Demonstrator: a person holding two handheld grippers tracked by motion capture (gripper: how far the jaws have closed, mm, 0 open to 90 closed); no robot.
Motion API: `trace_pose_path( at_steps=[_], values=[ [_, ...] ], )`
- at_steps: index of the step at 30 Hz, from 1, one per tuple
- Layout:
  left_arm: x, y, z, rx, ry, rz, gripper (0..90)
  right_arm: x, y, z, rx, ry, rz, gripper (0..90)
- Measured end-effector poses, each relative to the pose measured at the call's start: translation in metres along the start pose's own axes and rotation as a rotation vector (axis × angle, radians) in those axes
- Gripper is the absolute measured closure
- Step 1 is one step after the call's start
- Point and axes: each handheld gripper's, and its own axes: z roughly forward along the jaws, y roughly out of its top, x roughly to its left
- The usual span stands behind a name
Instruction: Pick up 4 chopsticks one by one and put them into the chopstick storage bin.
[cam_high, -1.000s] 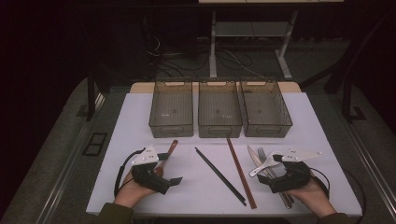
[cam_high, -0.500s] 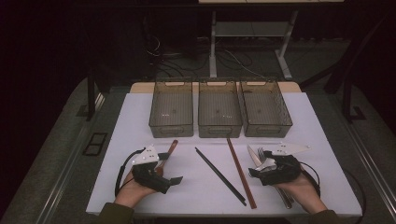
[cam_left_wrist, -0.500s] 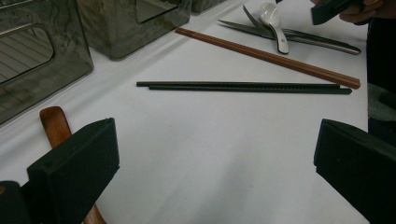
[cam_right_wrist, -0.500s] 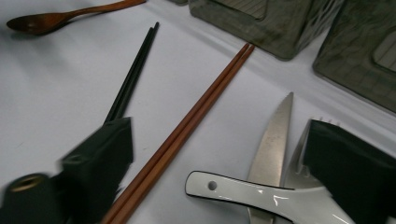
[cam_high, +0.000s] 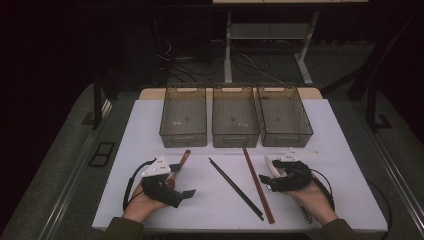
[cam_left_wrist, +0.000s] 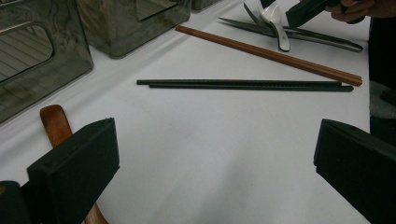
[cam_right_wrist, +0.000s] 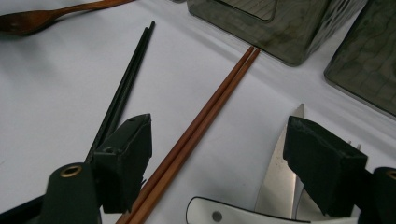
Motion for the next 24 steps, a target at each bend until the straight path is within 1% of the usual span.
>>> trace_pose_path(
  at_steps=[3, 5, 6, 8, 10, 11, 14, 18, 22, 24],
  values=[
    [0.0, 0.0, 0.0, -0.001, -0.001, -0.004, 0.0, 0.001, 0.002, 0.004, 0.004, -0.005, -0.009, 30.0],
    [0.0, 0.0, 0.0, 0.001, -0.001, -0.004, 0.0, 0.002, 0.005, 0.009, 0.018, -0.001, -0.008, 33.7],
    [0.0, 0.0, 0.0, 0.001, -0.001, -0.004, 0.0, 0.002, 0.005, 0.009, 0.018, -0.001, -0.008, 33.7],
    [0.0, -0.001, 0.001, 0.002, -0.001, -0.006, 0.1, 0.001, 0.008, 0.015, 0.029, 0.006, -0.001, 37.9],
    [0.0, -0.001, 0.001, 0.006, 0.0, -0.002, 0.4, 0.001, 0.009, 0.016, 0.035, 0.008, 0.003, 39.4],
    [0.0, -0.001, 0.001, 0.005, -0.002, -0.005, 0.4, 0.0, 0.011, 0.021, 0.046, 0.01, 0.0, 41.8],
    [0.0, -0.001, 0.001, 0.001, -0.002, -0.005, 0.4, 0.0, 0.014, 0.027, 0.062, 0.002, -0.008, 45.5],
    [0.001, -0.001, 0.001, 0.004, -0.004, -0.004, 0.4, -0.001, 0.019, 0.034, 0.073, 0.007, -0.008, 50.1],
    [0.001, -0.001, 0.001, 0.003, -0.004, -0.004, 0.5, -0.001, 0.024, 0.043, 0.094, 0.015, 0.004, 54.5],
    [0.001, -0.001, 0.001, 0.003, -0.003, -0.006, 0.4, -0.002, 0.027, 0.048, 0.109, 0.006, 0.006, 56.1]
  ],
)
